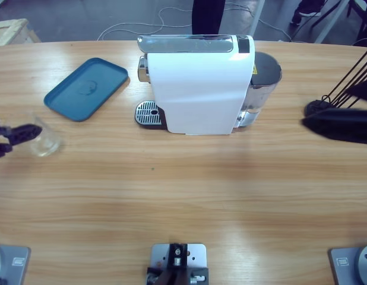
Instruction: Pour coffee
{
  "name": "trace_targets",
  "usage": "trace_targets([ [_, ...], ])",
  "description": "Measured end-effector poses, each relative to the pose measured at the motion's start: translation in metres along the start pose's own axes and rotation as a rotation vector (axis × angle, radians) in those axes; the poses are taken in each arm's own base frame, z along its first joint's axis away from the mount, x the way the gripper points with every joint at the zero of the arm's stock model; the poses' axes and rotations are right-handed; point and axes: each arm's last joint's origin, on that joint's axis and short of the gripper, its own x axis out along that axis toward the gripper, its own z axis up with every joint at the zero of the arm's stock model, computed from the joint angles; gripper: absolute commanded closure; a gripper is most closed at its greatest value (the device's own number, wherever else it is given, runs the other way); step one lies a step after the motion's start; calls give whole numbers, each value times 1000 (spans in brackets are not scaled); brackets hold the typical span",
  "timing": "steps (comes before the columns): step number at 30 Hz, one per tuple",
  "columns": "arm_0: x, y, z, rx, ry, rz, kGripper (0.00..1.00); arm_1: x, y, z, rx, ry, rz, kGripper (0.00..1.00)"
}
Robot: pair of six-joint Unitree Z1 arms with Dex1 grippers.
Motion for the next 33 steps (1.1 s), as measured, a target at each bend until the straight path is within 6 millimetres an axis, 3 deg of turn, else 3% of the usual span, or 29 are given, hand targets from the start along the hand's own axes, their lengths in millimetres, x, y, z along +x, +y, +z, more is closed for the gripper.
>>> trace_targets([
  [3,-12,5,13,158,-78,-200,1000,-20,-13,-9,-23,-13,-49,0],
  [8,-7,17,28,526,-181,-533,1000,-46,-29,-22,-16,-54,-91,0],
  [14,35,18,39,877,-242,-722,1000,-52,-36,-29,-26,-41,-138,0],
  [23,113,-2,98,928,-337,-811,1000,-73,-50,-41,-47,-18,-196,0],
  [33,164,-24,99,932,-350,-843,1000,-86,-51,-33,-28,-61,-179,0],
])
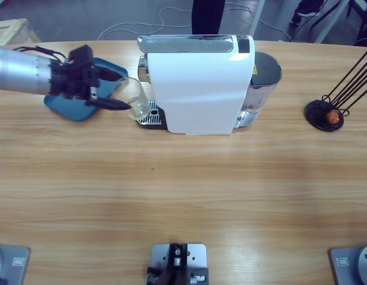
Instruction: Pour coffee
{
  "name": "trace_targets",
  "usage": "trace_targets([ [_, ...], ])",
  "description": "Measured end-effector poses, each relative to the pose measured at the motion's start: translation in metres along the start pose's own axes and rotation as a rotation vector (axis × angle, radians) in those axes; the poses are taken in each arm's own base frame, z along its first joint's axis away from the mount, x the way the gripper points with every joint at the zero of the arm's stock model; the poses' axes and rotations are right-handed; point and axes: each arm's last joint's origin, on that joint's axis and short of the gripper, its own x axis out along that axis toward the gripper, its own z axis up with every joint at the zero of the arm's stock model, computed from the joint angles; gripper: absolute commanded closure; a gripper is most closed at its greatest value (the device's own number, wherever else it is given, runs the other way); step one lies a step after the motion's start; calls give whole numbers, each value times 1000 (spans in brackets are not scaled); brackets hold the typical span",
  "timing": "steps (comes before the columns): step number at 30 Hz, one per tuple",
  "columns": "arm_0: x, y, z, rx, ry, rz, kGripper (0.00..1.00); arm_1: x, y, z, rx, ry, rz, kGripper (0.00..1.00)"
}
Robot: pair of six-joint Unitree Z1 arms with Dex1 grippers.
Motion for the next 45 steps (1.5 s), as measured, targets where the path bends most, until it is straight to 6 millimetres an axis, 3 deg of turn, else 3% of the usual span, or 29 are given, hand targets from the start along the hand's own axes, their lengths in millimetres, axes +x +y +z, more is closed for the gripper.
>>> trace_targets([
  [6,19,5,8,14,-35,-2,1000,-2,0,2,4,-6,2,0],
  [12,22,5,10,17,-40,-7,1000,0,2,4,1,-2,1,0],
  [13,22,4,9,16,-39,-8,792,0,2,5,2,-3,1,0],
  [14,22,4,9,16,-39,-9,356,1,2,5,2,-3,1,0],
  [15,22,4,9,16,-40,-10,226,1,2,5,1,-2,1,0],
  [16,22,3,9,16,-43,-13,170,1,2,5,1,-2,1,0],
  [21,23,2,9,-8,-45,-21,139,1,3,5,3,-5,2,0],
  [23,25,-2,11,-24,-46,-33,22,2,3,6,2,-3,1,0],
  [24,26,-4,12,-29,-47,-41,13,2,4,7,2,-4,1,0],
  [35,25,-5,11,-65,-57,-54,13,8,9,11,-2,4,1,0],
  [41,1,-6,7,-80,-71,-19,13,9,9,11,-1,3,2,0],
  [45,-24,-19,14,-84,-91,10,13,12,13,17,-4,7,0,0],
])
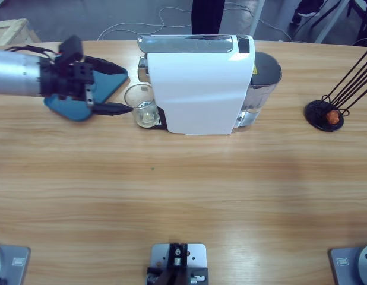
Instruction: Pour coffee
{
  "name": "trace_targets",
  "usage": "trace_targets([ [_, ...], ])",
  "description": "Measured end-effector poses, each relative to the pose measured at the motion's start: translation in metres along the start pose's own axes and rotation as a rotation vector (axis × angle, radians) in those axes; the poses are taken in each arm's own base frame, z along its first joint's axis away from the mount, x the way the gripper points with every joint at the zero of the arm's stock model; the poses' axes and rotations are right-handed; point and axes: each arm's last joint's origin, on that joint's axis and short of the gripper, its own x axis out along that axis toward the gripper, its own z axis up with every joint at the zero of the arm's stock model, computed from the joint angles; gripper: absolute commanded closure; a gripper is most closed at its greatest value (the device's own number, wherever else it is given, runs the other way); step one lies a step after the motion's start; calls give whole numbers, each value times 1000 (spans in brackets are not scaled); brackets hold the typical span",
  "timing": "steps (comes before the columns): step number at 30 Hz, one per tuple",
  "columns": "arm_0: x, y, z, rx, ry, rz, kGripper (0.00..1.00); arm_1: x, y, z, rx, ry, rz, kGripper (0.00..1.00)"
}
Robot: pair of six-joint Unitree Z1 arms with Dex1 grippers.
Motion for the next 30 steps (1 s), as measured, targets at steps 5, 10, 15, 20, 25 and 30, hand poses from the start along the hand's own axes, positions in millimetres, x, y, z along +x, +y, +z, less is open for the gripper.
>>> trace_targets([
  [5,-33,-32,1,-20,9,43,13,8,22,55,29,-17,-7,6],
  [10,-53,-45,-1,-103,84,176,13,44,31,128,108,-8,-53,207],
  [15,-67,-60,14,-284,120,249,13,104,23,182,164,96,7,987],
  [20,-85,-78,26,-393,106,268,13,149,22,208,191,191,47,1000],
  [25,-99,-90,31,-403,85,264,0,178,25,214,162,259,63,1000],
  [30,-99,-91,31,-403,86,263,0,205,30,210,107,328,72,1000],
])
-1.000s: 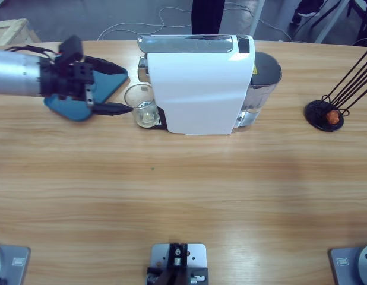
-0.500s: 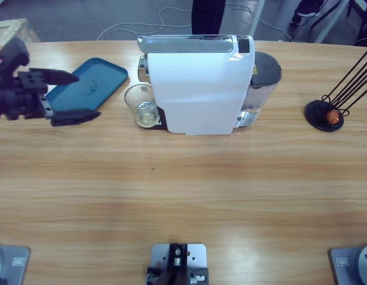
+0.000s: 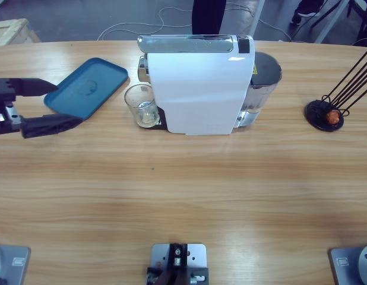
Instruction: Pour coffee
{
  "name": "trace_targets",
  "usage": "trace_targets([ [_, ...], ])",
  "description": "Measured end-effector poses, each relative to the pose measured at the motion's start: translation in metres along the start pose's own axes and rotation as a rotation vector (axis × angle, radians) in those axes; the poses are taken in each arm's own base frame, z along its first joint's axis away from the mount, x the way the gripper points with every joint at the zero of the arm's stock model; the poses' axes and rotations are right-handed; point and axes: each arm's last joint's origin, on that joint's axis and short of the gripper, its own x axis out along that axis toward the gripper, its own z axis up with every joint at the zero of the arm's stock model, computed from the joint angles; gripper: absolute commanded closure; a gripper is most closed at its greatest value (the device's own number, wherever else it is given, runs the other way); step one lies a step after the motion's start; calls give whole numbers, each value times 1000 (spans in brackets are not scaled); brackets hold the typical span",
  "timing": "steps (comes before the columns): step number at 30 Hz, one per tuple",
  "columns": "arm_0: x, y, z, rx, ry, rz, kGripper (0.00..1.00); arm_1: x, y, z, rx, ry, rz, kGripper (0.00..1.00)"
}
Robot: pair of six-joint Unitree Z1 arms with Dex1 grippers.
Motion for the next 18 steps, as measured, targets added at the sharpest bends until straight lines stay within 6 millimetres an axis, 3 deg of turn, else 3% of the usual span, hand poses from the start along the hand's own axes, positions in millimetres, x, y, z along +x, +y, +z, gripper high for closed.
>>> trace_targets([
  [6,0,0,1,1,-2,0,0,31,4,6,-20,57,15,1000],
  [11,0,0,1,0,-2,1,0,45,6,14,-20,63,18,1000],
  [18,6,2,-1,-6,20,-4,0,59,7,10,-22,132,14,1000],
])
